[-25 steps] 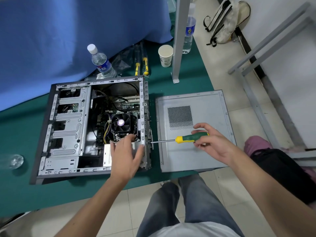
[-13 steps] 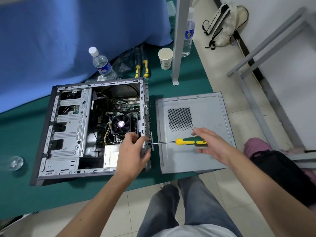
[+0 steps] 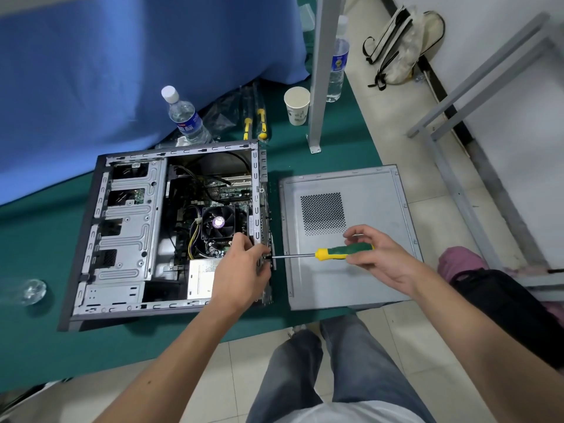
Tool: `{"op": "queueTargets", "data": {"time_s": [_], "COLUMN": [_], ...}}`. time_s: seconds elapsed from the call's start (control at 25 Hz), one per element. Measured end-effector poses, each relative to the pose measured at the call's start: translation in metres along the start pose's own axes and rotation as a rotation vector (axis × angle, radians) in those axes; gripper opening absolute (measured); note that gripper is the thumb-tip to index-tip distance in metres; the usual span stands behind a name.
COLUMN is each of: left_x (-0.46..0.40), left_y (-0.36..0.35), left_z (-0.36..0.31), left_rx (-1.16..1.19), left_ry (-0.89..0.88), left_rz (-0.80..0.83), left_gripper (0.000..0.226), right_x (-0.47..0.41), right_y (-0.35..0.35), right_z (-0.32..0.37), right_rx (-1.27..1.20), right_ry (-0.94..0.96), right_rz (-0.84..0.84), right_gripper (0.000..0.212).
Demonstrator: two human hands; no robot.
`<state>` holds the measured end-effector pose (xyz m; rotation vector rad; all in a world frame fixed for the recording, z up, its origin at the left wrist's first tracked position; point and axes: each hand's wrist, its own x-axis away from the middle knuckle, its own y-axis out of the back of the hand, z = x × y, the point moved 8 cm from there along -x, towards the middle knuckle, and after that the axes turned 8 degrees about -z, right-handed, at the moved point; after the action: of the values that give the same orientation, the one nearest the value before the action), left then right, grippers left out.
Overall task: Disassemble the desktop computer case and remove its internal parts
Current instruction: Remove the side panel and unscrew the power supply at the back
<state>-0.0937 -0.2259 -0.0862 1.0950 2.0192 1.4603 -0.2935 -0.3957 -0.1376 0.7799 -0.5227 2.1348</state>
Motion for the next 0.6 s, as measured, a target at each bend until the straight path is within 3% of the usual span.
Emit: {"op": "queueTargets", "data": {"time_s": [0.08,0.16,0.24,0.32,0.44,0.6], "left_x": [0.0,-0.002,-0.005,-0.008,-0.015,-0.019], "left_y": [-0.001,-0.001,-0.001,0.0,0.001,-0.003], "left_z": [0.0,0.0,-0.003,-0.005,-0.007,-0.008], "left_rx": [-0.006,-0.026,-0.039,-0.03,0.0,-0.003], "left_ry": [0.002,0.003,-0.003,-0.003,0.007,0.033], "left_rz": [0.016,0.025,0.033,0.03,0.017,0.029], "left_gripper": [0.029,0.029,0.027,0.023,0.016,0.01], "right_x": [0.002,0.001,-0.002,-0.002,-0.002,-0.005], "right_y": [-0.002,0.001,0.002,0.001,0.003,0.009], "right_z": [-0.002,-0.003,0.001,0.004,0.005,-0.001], "right_rx": [0.089,0.354,0.445,0.265,-0.005,-0.07], "right_ry": [-0.047,-0.06,-0.004,0.037,0.059,0.069], "right_rz": [-0.031,-0.088,-0.112,-0.098,-0.057,-0.067], "right_gripper": [0.014,0.034,0.028,0.008,0.028,0.036]}}
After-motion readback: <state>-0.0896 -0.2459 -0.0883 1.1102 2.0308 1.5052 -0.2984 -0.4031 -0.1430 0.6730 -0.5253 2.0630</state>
